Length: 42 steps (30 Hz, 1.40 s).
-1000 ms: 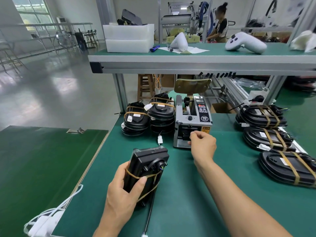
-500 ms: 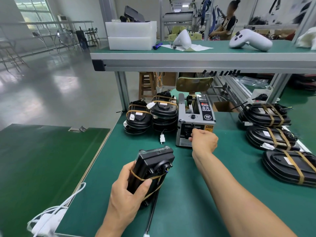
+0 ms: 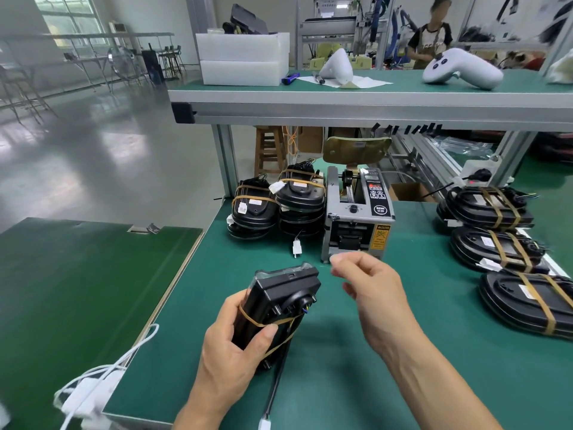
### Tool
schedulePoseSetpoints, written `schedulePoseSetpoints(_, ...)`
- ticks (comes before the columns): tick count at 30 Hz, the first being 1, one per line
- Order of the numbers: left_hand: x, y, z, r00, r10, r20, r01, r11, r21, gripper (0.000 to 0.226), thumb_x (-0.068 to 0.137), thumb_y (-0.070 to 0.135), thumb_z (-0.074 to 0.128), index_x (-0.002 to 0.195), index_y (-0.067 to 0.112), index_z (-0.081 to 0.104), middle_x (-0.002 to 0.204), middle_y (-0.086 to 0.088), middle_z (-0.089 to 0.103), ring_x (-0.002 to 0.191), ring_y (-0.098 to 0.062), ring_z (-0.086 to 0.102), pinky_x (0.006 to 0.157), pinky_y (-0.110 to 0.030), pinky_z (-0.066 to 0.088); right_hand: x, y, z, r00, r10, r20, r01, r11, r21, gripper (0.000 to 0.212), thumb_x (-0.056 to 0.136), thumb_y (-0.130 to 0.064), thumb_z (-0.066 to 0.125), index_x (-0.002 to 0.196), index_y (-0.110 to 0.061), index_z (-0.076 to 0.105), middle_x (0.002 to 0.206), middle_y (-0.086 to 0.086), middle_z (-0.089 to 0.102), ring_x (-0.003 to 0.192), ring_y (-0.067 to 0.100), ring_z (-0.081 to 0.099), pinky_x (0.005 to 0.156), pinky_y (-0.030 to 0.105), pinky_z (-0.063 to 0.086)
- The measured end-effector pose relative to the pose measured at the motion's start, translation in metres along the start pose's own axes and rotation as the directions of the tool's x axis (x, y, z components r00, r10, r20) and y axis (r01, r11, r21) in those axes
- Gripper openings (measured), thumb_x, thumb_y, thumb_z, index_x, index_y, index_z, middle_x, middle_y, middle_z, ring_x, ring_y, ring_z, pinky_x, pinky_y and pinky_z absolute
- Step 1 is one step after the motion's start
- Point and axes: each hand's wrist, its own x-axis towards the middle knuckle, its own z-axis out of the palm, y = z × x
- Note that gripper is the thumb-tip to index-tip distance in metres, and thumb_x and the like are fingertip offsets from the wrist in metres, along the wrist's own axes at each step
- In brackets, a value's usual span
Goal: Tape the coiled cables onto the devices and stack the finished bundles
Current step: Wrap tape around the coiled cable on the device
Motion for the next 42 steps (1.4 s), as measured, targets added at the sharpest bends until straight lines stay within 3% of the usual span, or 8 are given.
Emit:
schedulePoseSetpoints(4, -0.003, 0.002, 0.002, 0.999, 0.031, -0.011, -0.031, 1.0, -0.006, 0.051, 0.088, 0.051, 0.079, 0.135, 0.048, 0.061, 0.119, 0.012, 0.078, 0.107, -0.008, 0.074, 0.091, -0.011, 0.052, -0.031, -0.002, 0.017, 0.994, 0.011, 0.11, -0.017, 0.999, 0.05, 0.017, 0.075, -0.031, 0.088, 0.077, -0.016, 0.079, 0.122, -0.014, 0.074, 0.116, -0.004, 0.065, 0.104, 0.026, 0.041)
schedulePoseSetpoints(7, -0.007, 0.004, 0.002, 1.0, 0.019, -0.014, -0.019, 1.0, -0.01, 0.052, 0.09, 0.062, 0.078, 0.136, 0.045, 0.061, 0.118, 0.011, 0.078, 0.104, -0.009, 0.074, 0.089, -0.012, 0.053, -0.035, 0.004, 0.026, 0.992, 0.033, 0.122, -0.05, 0.989, 0.137, 0.011, 0.083, -0.014, 0.083, 0.073, -0.015, 0.079, 0.12, -0.006, 0.076, 0.123, -0.007, 0.06, 0.11, 0.027, 0.039)
schedulePoseSetpoints(10, -0.01, 0.003, 0.002, 1.0, 0.013, -0.011, -0.013, 1.0, 0.002, 0.054, 0.089, 0.067, 0.078, 0.135, 0.045, 0.061, 0.116, 0.01, 0.078, 0.102, -0.01, 0.074, 0.088, -0.012, 0.053, -0.037, 0.005, 0.033, 0.995, 0.028, 0.095, -0.046, 0.979, 0.198, 0.019, 0.085, -0.008, 0.08, 0.068, -0.016, 0.079, 0.106, -0.01, 0.08, 0.122, -0.006, 0.062, 0.102, 0.021, 0.042)
schedulePoseSetpoints(19, -0.009, 0.001, 0.002, 1.0, 0.022, -0.018, -0.022, 1.0, -0.015, 0.055, 0.09, 0.065, 0.078, 0.137, 0.043, 0.061, 0.117, 0.009, 0.078, 0.103, -0.011, 0.075, 0.089, -0.013, 0.054, -0.034, 0.006, 0.036, 0.998, 0.006, 0.067, -0.02, 0.979, 0.202, 0.024, 0.085, -0.004, 0.079, 0.064, -0.014, 0.076, 0.102, -0.007, 0.081, 0.115, -0.01, 0.063, 0.084, 0.007, 0.043)
schedulePoseSetpoints(22, -0.009, 0.001, 0.002, 0.999, 0.03, -0.017, -0.03, 0.999, -0.017, 0.054, 0.09, 0.065, 0.078, 0.136, 0.043, 0.061, 0.116, 0.01, 0.078, 0.102, -0.01, 0.075, 0.089, -0.013, 0.054, -0.035, 0.005, 0.036, 0.998, -0.009, 0.062, -0.003, 0.981, 0.193, 0.028, 0.085, -0.003, 0.079, 0.061, -0.016, 0.075, 0.095, -0.013, 0.08, 0.112, -0.013, 0.063, 0.073, -0.004, 0.04)
schedulePoseSetpoints(26, -0.009, 0.001, 0.002, 0.999, 0.026, -0.022, -0.027, 0.999, -0.019, 0.055, 0.089, 0.066, 0.079, 0.136, 0.044, 0.061, 0.117, 0.009, 0.078, 0.103, -0.011, 0.075, 0.089, -0.014, 0.054, -0.036, 0.005, 0.038, 0.999, -0.026, 0.047, 0.018, 0.985, 0.17, 0.032, 0.084, -0.002, 0.079, 0.057, -0.018, 0.074, 0.091, -0.022, 0.078, 0.109, -0.013, 0.063, 0.071, -0.005, 0.039)
schedulePoseSetpoints(30, -0.009, 0.002, 0.002, 0.999, 0.035, -0.022, -0.035, 0.999, -0.013, 0.054, 0.089, 0.066, 0.078, 0.136, 0.045, 0.061, 0.117, 0.01, 0.078, 0.104, -0.01, 0.075, 0.089, -0.013, 0.054, -0.037, 0.006, 0.04, 0.999, -0.035, 0.031, 0.03, 0.989, 0.144, 0.03, 0.085, -0.003, 0.079, 0.059, -0.019, 0.076, 0.09, -0.028, 0.076, 0.111, -0.009, 0.065, 0.074, -0.001, 0.043)
schedulePoseSetpoints(42, -0.009, 0.005, 0.002, 0.998, 0.06, -0.028, -0.06, 0.998, 0.004, 0.053, 0.09, 0.068, 0.076, 0.137, 0.049, 0.059, 0.118, 0.014, 0.078, 0.104, -0.007, 0.074, 0.089, -0.012, 0.053, -0.039, 0.005, 0.042, 0.998, -0.067, -0.004, 0.067, 0.997, 0.038, 0.028, 0.087, -0.008, 0.078, 0.061, -0.02, 0.076, 0.087, -0.026, 0.076, 0.121, 0.011, 0.067, 0.101, 0.03, 0.047)
